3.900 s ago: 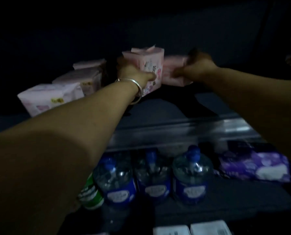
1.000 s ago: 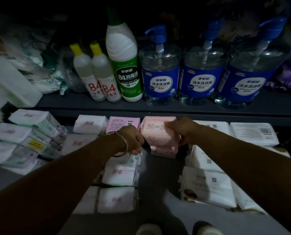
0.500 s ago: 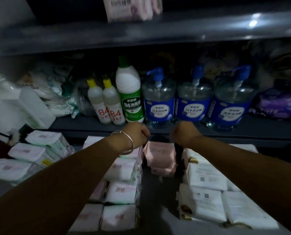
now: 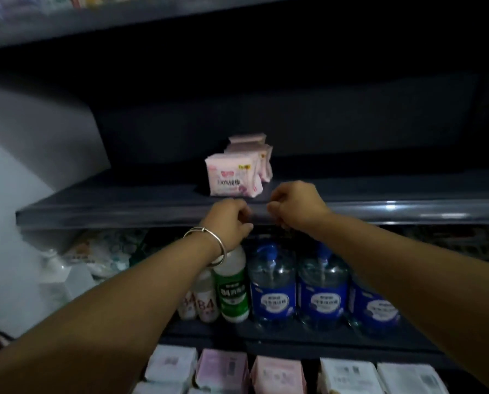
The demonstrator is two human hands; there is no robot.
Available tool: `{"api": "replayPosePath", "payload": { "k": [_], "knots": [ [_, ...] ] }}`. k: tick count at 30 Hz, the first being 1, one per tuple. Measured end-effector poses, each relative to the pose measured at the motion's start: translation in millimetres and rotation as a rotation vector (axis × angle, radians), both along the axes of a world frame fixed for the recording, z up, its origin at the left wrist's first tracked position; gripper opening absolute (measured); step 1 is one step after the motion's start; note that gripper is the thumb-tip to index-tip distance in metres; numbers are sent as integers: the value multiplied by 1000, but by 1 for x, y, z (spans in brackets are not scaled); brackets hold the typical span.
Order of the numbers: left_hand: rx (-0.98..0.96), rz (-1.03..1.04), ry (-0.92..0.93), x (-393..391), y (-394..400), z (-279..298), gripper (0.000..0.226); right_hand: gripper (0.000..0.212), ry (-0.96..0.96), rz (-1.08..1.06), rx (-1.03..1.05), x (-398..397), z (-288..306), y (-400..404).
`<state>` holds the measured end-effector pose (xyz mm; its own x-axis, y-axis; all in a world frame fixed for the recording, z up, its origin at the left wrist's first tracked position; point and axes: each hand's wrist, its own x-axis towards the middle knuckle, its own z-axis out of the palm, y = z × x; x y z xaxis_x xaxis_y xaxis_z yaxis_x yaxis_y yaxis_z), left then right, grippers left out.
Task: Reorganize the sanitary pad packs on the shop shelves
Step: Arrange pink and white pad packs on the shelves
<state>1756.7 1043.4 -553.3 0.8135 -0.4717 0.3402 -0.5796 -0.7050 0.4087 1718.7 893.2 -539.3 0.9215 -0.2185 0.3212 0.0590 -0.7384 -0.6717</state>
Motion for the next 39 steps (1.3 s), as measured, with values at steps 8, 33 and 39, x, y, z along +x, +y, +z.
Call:
{"api": "replayPosePath", "payload": {
  "k": [8,33,39],
  "knots": [
    [232,122,-265,75,3,58,79,32,-22,-117,-112,91,36,-21],
    [625,-18,-191,127,-23,74,103,52,89,7,45,163,34,-40],
    [509,18,-362,85,-11,94,95,68,-109,-140,-36,119,50,-40]
  ]
}}
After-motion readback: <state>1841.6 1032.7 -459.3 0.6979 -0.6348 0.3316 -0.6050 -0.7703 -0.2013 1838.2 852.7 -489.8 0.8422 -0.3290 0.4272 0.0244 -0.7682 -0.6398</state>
